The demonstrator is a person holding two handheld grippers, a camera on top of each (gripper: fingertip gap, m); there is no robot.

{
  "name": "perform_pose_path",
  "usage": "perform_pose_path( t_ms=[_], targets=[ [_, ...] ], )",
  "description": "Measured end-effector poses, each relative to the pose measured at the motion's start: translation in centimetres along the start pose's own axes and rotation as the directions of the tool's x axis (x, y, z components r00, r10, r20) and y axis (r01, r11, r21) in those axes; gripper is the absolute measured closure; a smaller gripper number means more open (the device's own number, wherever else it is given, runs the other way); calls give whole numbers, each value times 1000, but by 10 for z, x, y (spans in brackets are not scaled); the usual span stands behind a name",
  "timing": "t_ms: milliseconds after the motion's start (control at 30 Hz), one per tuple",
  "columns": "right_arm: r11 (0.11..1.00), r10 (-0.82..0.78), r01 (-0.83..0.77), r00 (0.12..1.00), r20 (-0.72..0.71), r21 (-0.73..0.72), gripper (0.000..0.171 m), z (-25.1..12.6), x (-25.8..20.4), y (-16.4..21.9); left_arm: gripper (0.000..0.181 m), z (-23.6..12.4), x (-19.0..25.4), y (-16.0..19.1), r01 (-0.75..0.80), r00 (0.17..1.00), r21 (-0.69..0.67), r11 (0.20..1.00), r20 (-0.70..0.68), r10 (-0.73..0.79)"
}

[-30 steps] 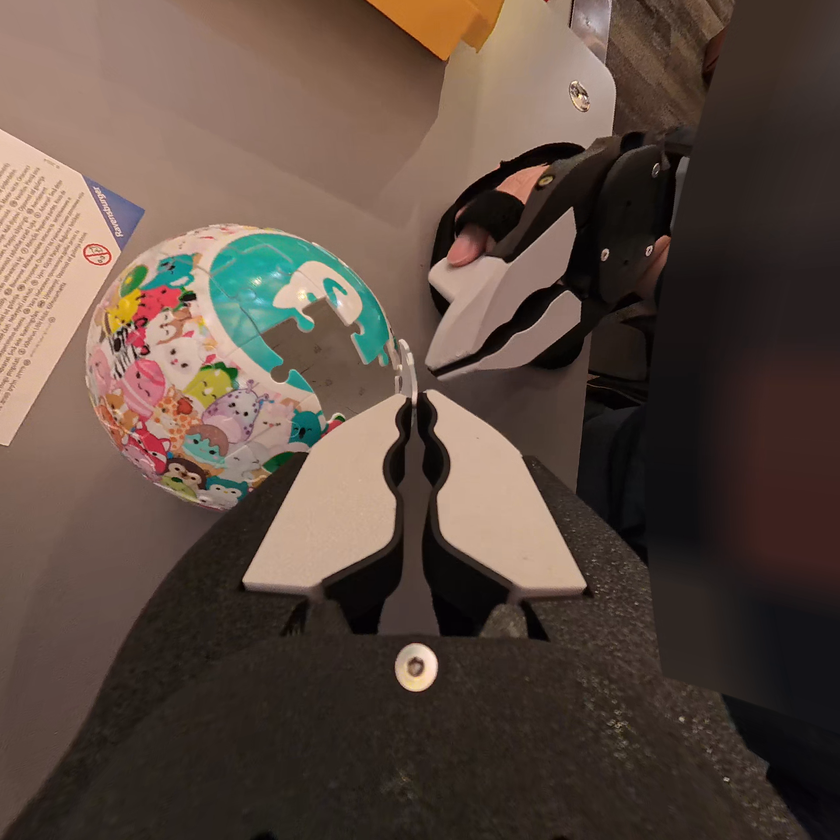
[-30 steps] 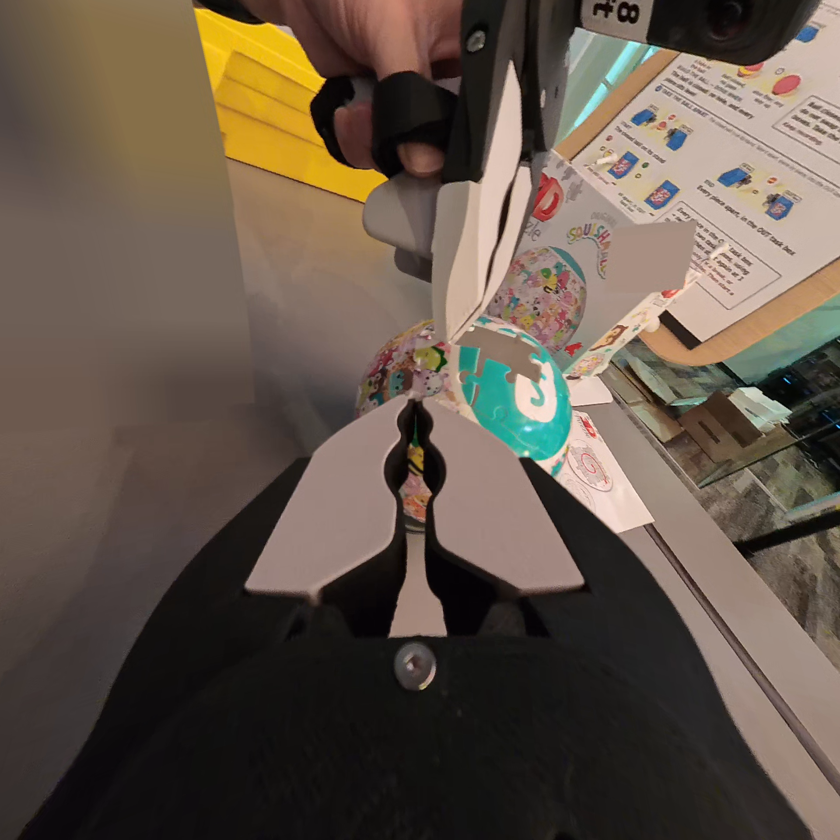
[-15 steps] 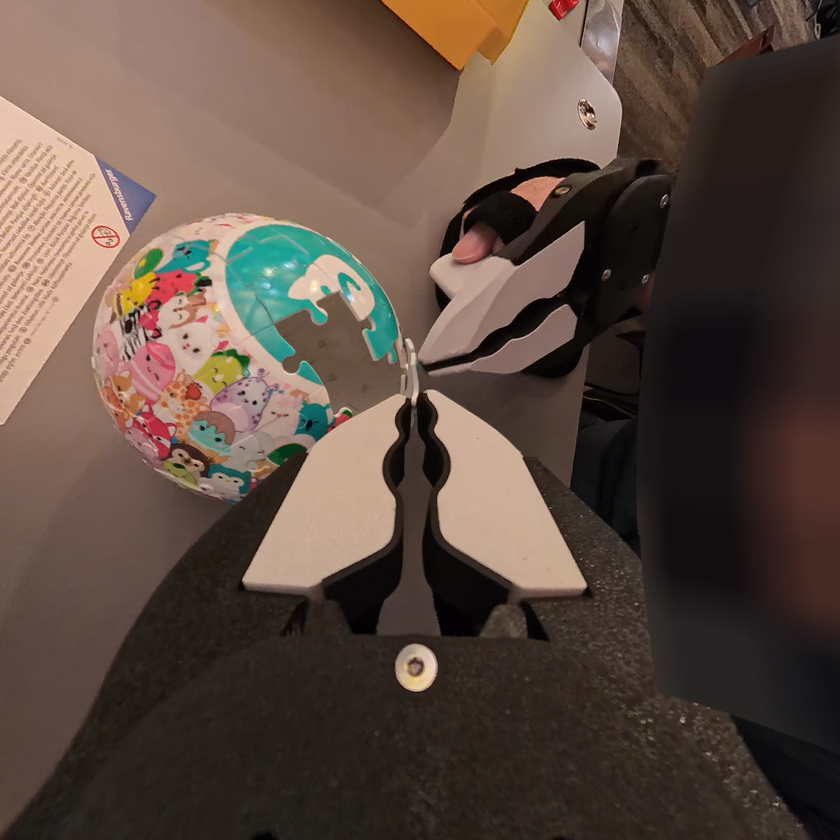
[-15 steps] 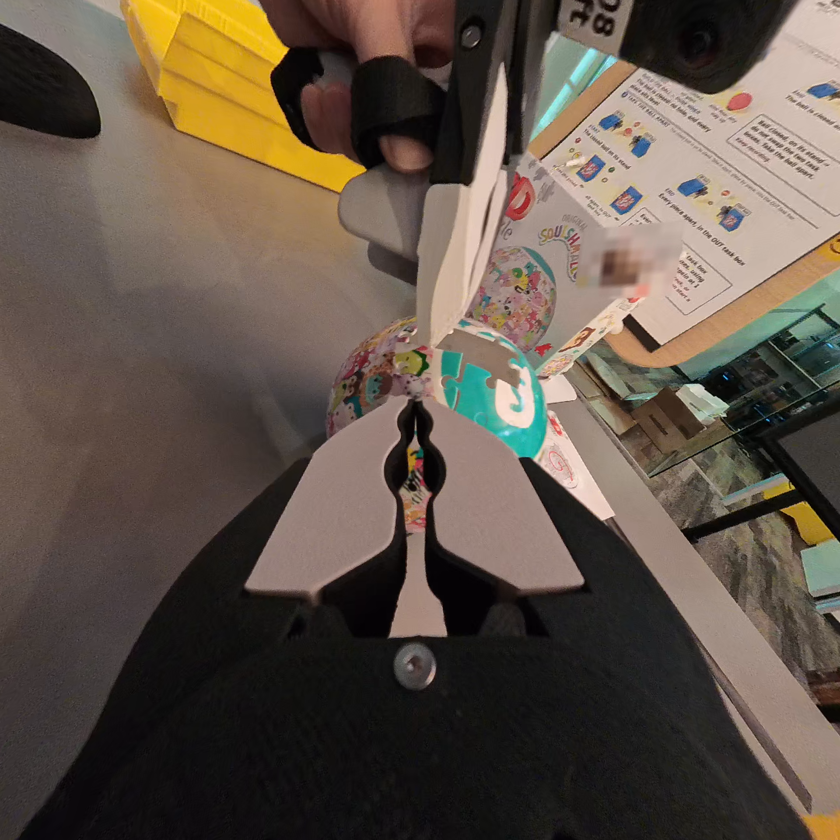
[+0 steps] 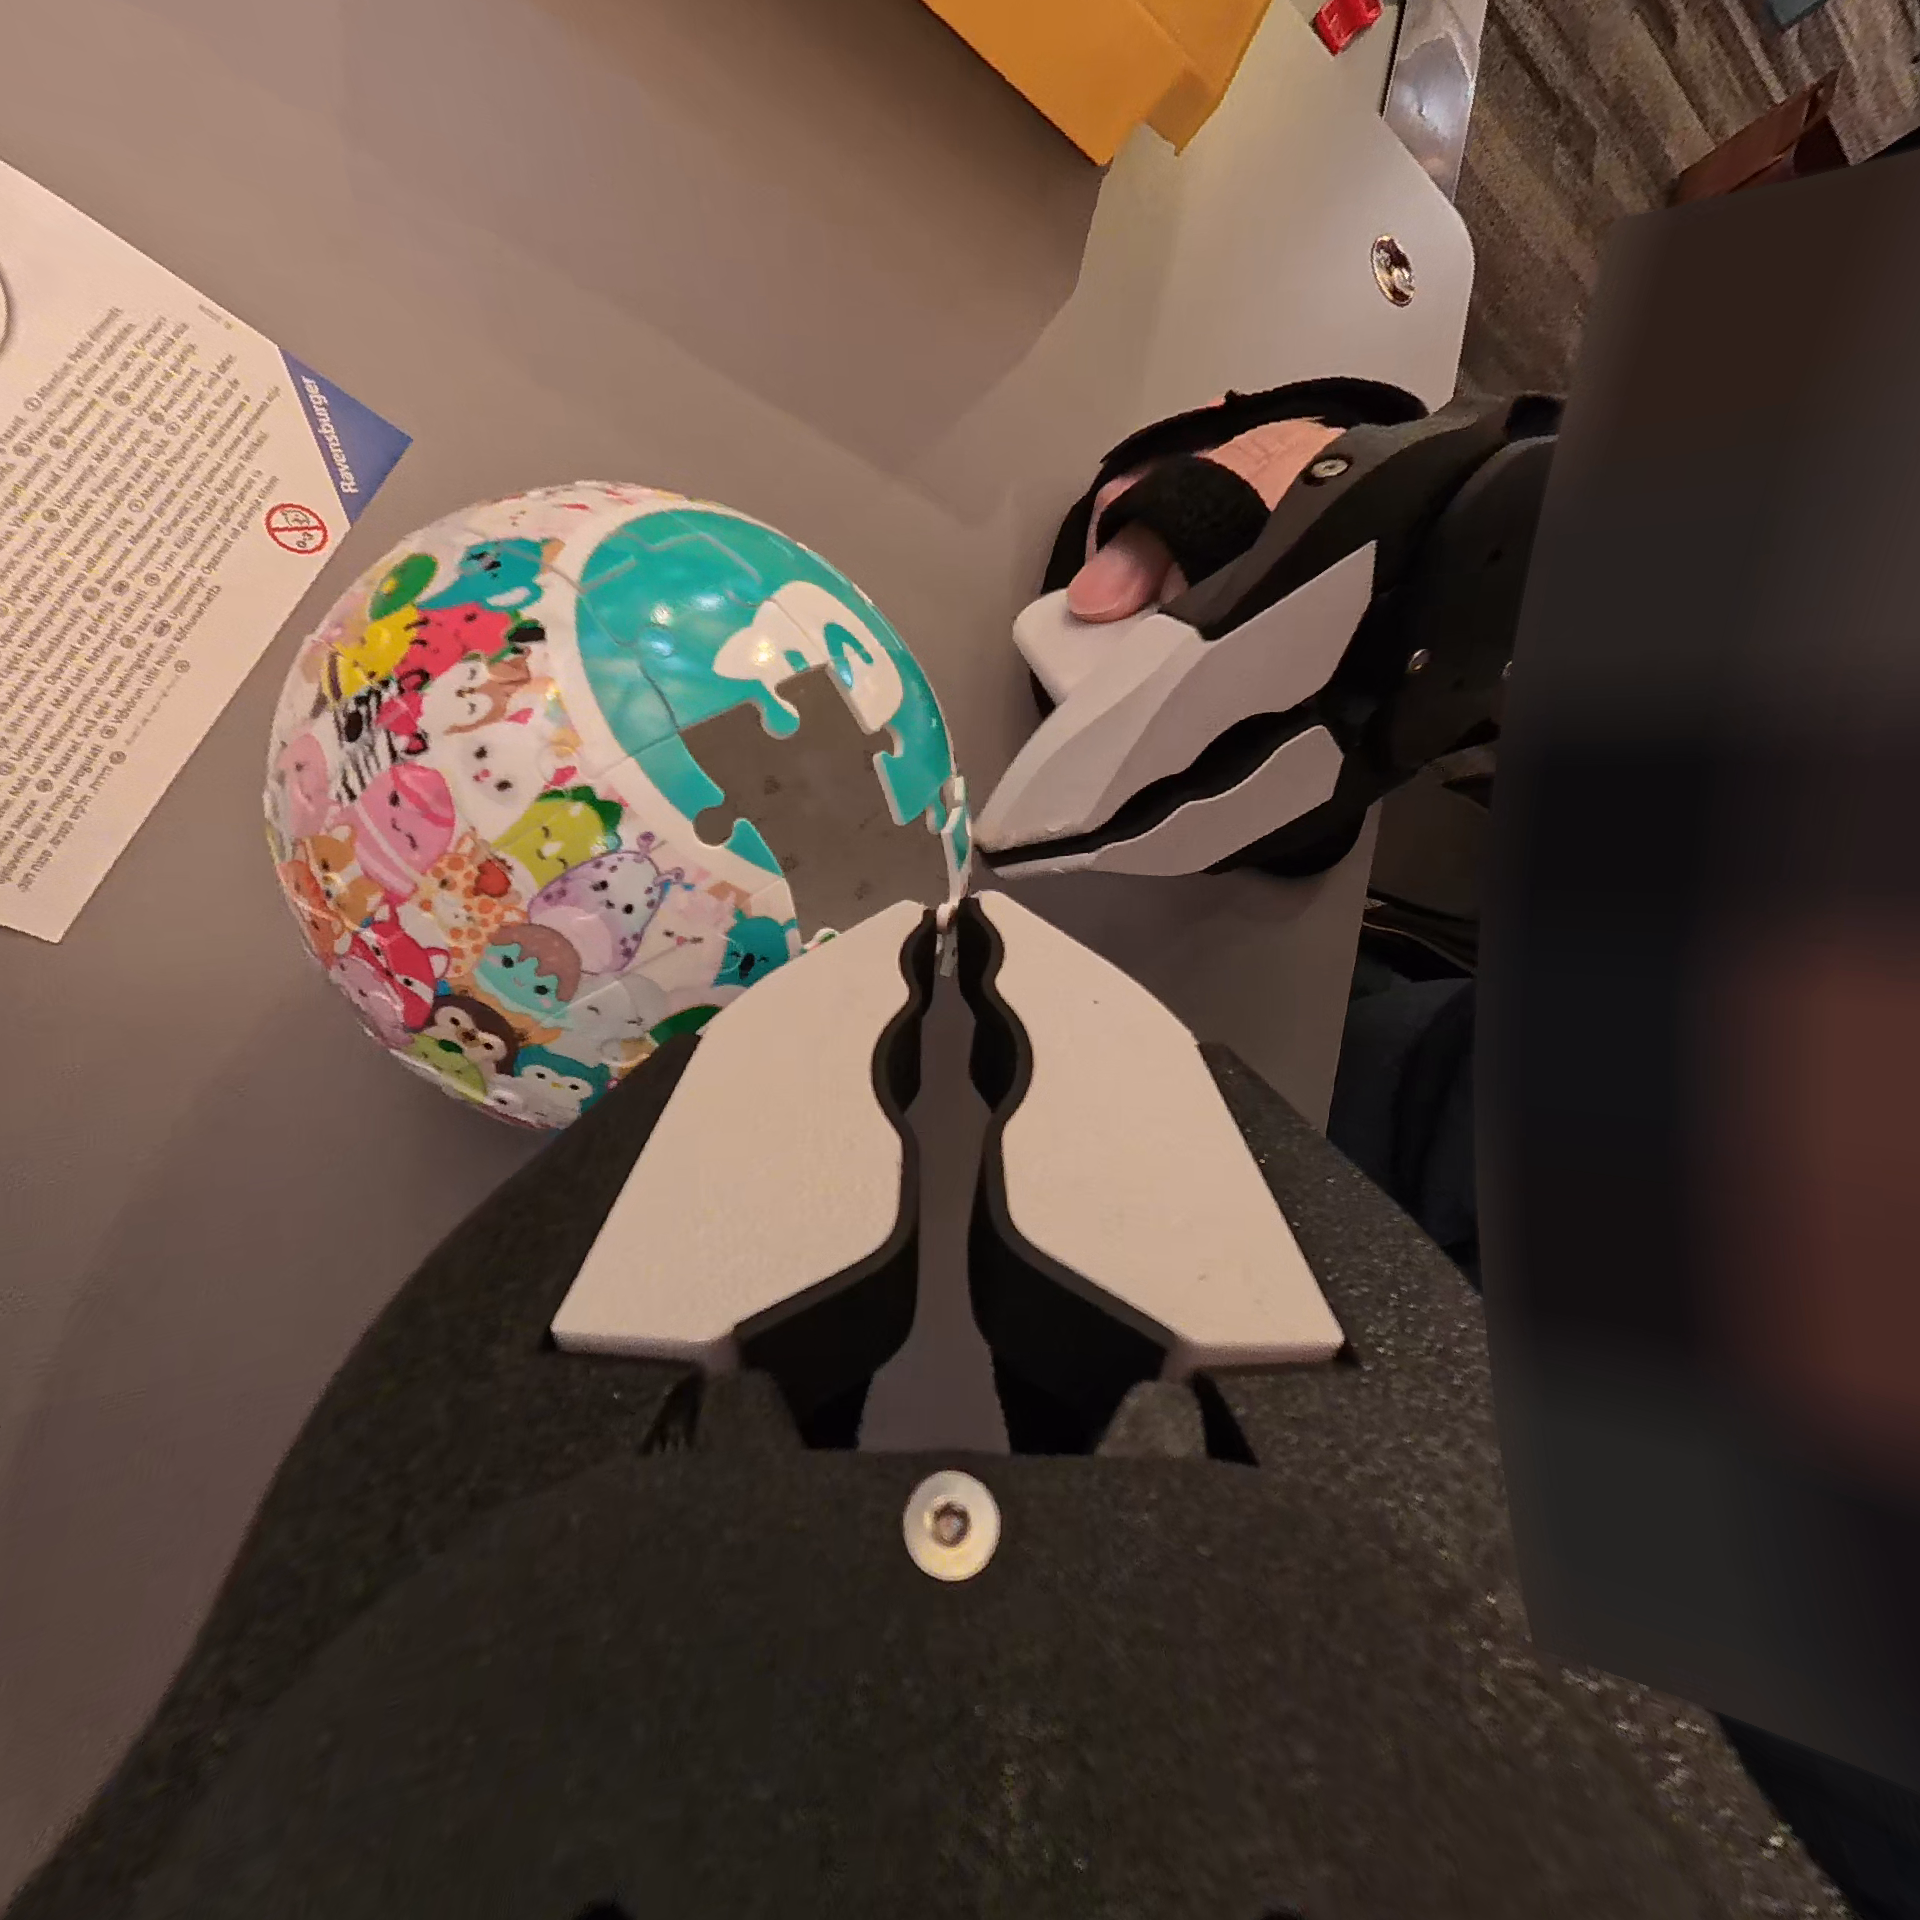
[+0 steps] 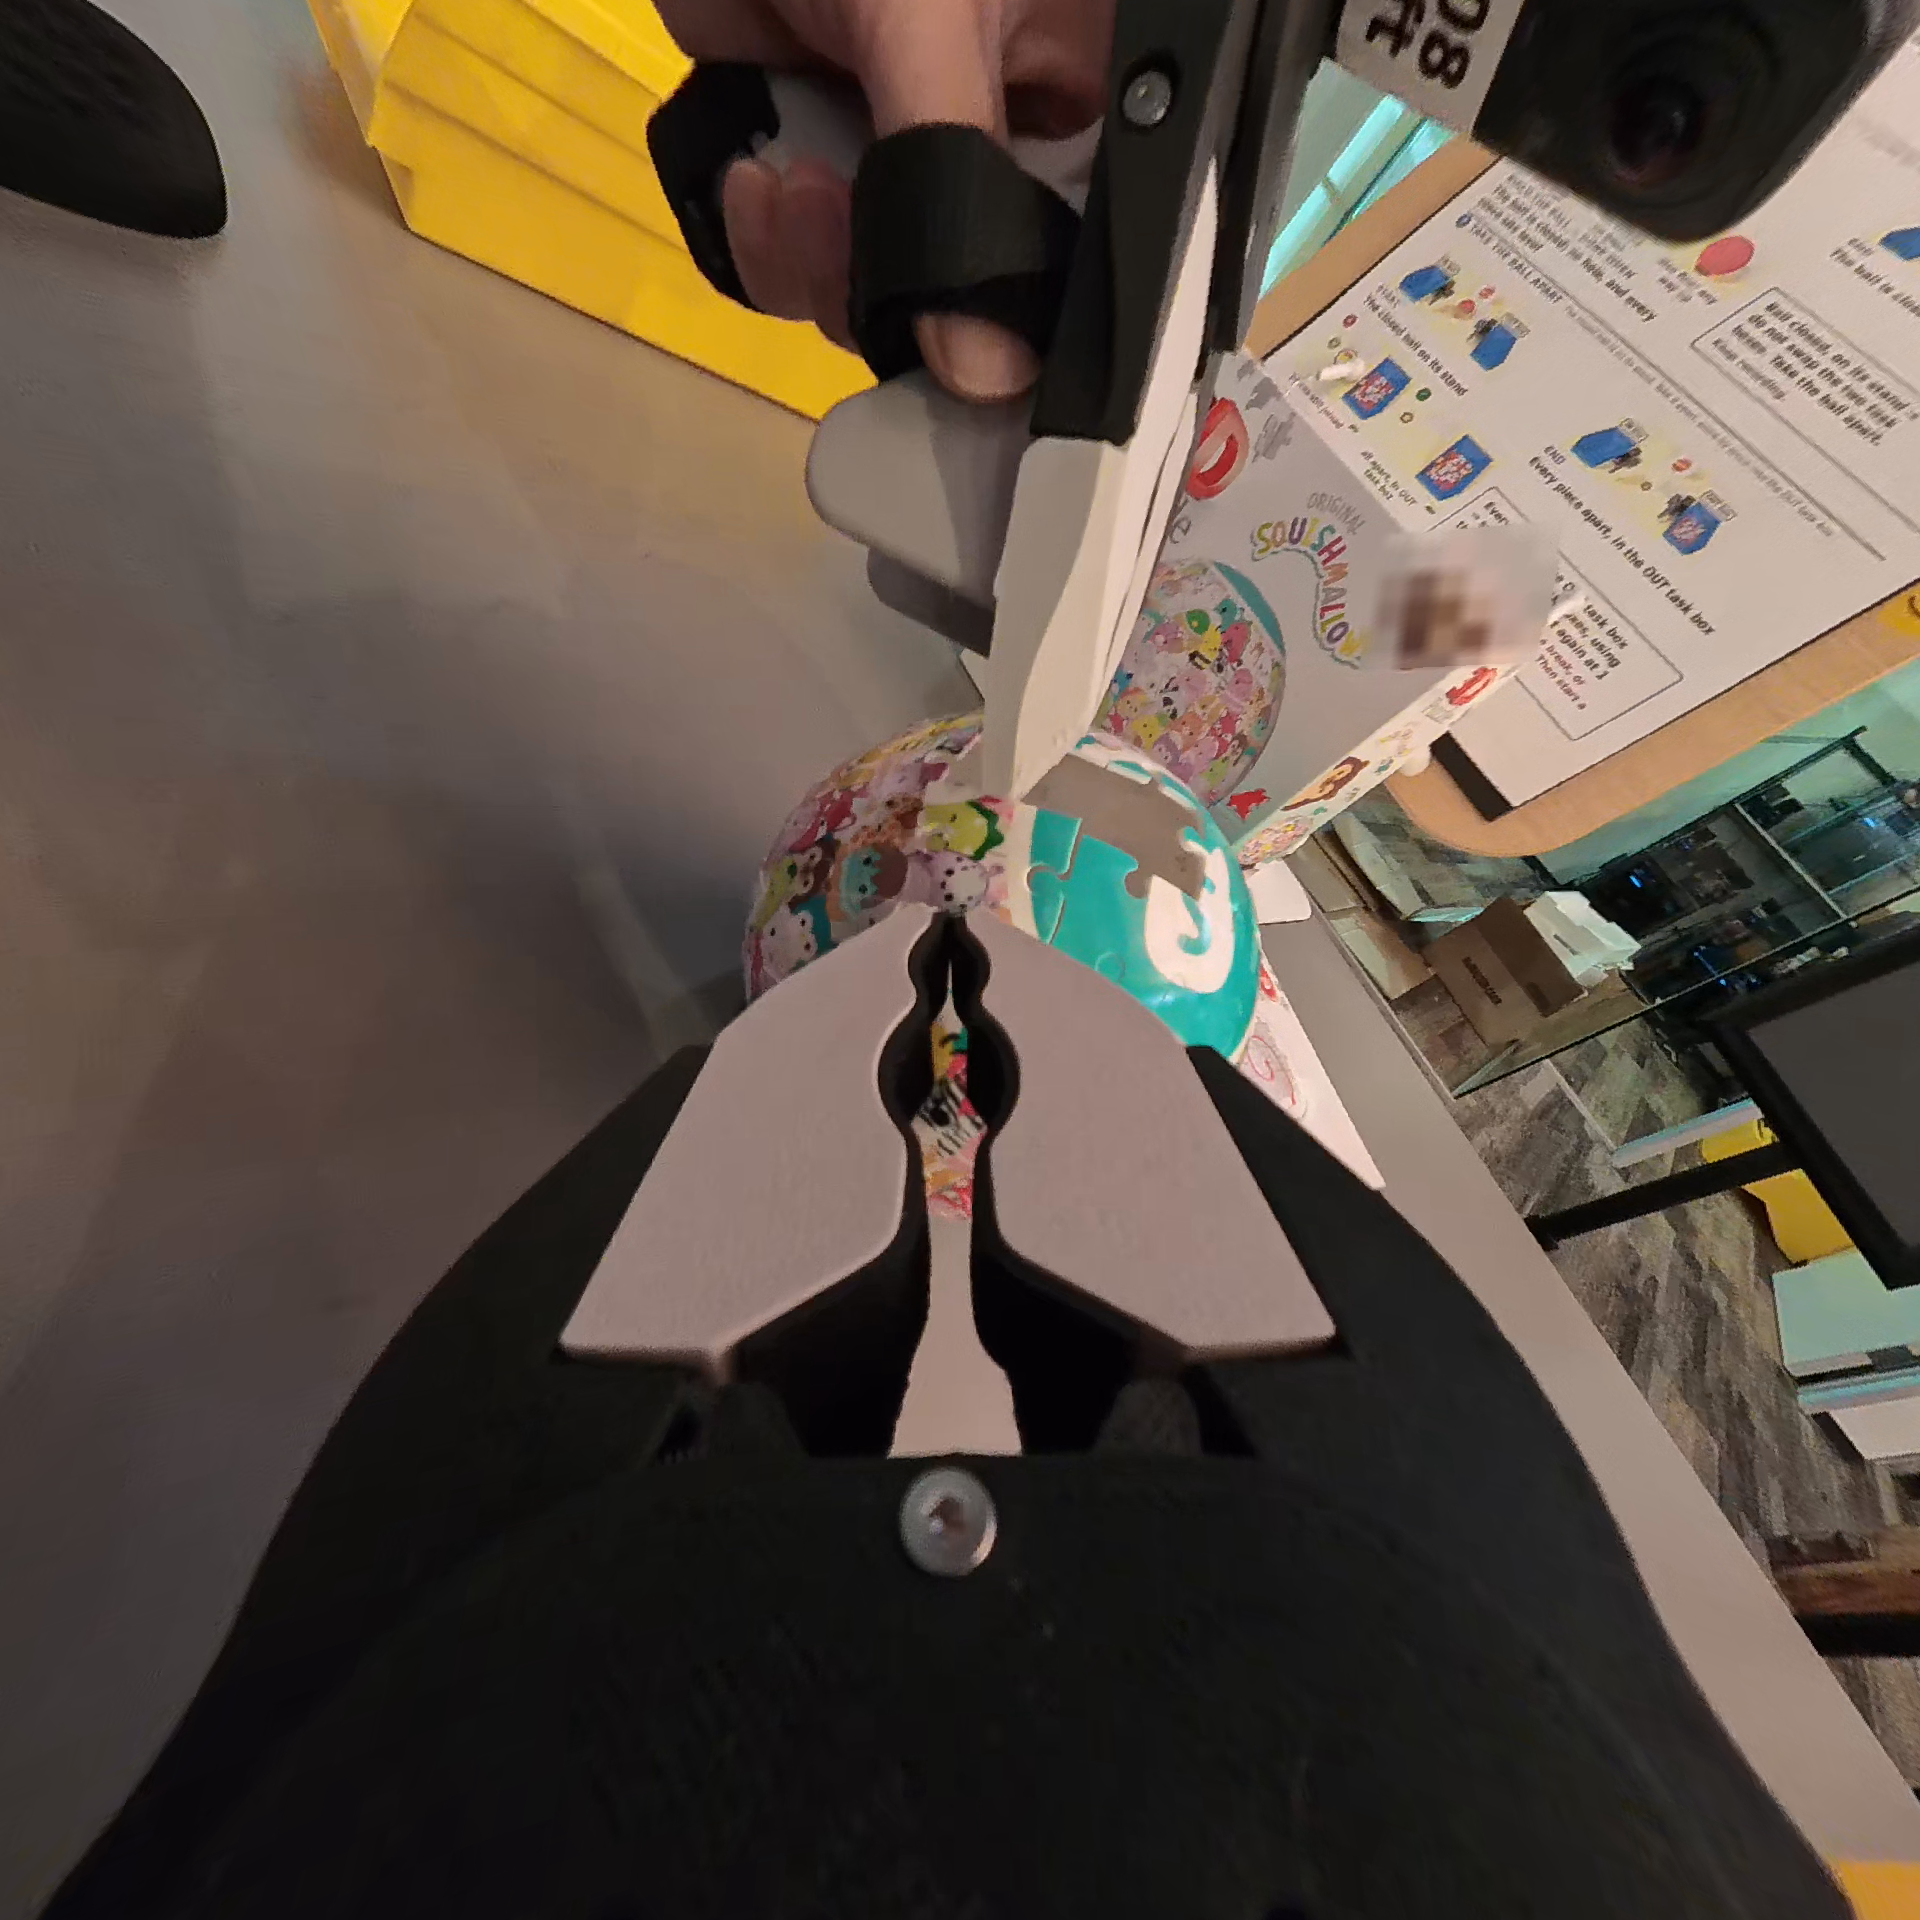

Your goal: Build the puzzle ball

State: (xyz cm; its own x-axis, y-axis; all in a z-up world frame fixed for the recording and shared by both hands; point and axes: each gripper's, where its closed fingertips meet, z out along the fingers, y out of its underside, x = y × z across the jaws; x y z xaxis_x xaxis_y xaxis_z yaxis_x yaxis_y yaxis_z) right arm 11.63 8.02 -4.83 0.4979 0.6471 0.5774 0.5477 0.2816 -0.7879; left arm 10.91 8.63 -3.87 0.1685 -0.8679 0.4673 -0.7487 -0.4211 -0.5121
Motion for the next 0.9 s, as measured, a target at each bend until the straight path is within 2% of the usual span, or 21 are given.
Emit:
perform_pose_path(
  t_ms=[233,400,600,900],
  targets=[
    [1000,29,-29,1000,8,-9,170,2,1,3,177,-1,-1,0,-13,1000,-4,1000,25,13],
    [1000,22,-21,998,-54,14,170,-6,12,-3,177,-2,-2,0,-2,999,-6,1000,33,2],
    [999,36,-36,999,7,-6,170,3,1,4,177,-2,-3,0,5,999,-8,1000,47,-5],
    [998,22,-20,1000,-23,65,171,-3,6,-9,177,-2,-4,-1,4,999,-9,1000,53,-3]
  ],
)
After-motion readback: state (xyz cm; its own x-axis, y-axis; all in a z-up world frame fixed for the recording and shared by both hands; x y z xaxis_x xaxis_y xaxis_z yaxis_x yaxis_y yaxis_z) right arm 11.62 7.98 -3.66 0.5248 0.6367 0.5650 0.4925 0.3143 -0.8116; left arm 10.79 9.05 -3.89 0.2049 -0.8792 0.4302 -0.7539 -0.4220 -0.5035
